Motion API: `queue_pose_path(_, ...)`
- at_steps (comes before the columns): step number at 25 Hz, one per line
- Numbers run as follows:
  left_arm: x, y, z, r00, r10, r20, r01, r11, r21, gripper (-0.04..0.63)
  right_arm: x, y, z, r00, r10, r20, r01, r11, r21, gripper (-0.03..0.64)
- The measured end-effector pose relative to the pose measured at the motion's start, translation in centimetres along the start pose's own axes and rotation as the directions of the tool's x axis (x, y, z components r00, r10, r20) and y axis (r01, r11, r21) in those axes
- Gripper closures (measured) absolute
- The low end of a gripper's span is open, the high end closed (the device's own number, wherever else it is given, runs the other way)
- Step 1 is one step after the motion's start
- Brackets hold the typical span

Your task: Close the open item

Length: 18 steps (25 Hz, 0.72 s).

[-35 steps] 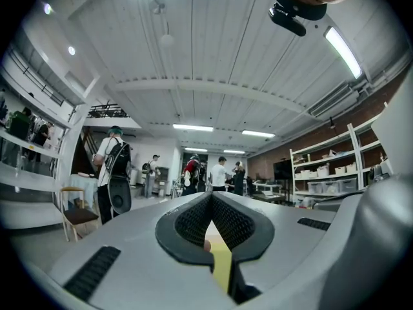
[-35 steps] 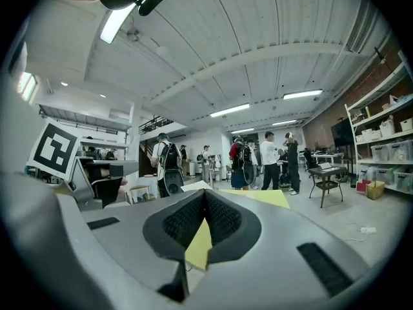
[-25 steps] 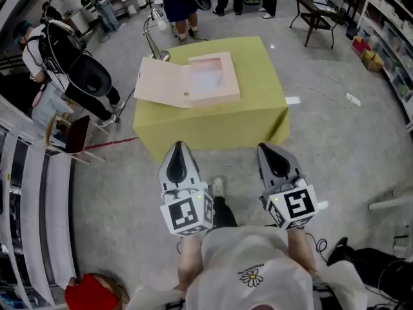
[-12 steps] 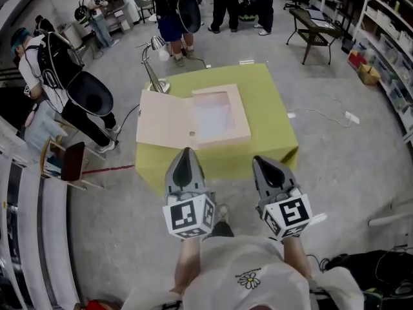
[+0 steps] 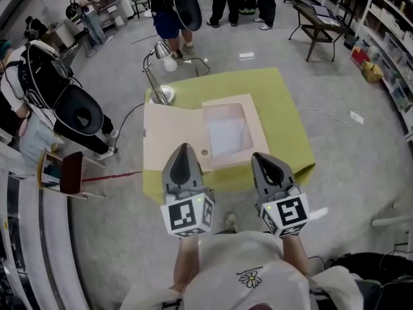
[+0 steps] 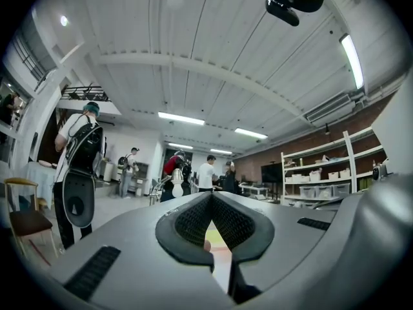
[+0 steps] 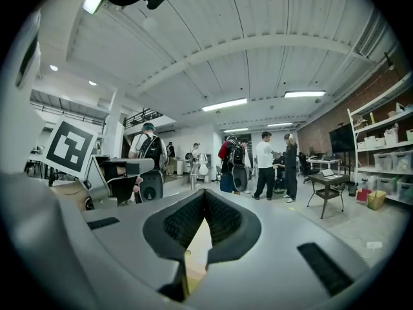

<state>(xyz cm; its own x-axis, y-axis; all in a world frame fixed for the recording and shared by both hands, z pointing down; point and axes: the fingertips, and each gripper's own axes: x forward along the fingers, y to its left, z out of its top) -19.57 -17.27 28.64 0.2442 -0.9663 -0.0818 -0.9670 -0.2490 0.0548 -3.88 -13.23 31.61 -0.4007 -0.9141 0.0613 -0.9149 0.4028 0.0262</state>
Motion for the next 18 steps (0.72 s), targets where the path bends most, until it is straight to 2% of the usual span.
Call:
queue_pose_path(6, 3.2, 2.0, -1.8, 1.0, -0.018, -0.014, 0.018, 1.0, -0.014, 0.581, 3.2, -0.6, -1.5, 0.998, -0.04, -0.04, 0.039, 0.999, -0.028, 0.604)
queue_pose_path(12, 4.1, 0.1, -3.7, 0.994, -0.085, -0.073, 0.079, 0.993, -0.086, 0.581, 4.2, -1.9, -1.4, 0.999, -0.035, -0.023, 0.035, 0.999, -0.023, 0.604)
queue_pose_path(18, 4.4, -1.1, -4.2, 0.995, -0.024, -0.097, 0.014, 0.994, -0.107, 0.581, 4.8, -4.2, -0.3, 1.0, 0.025, -0.017, -0.025, 0.999, -0.021, 0.604)
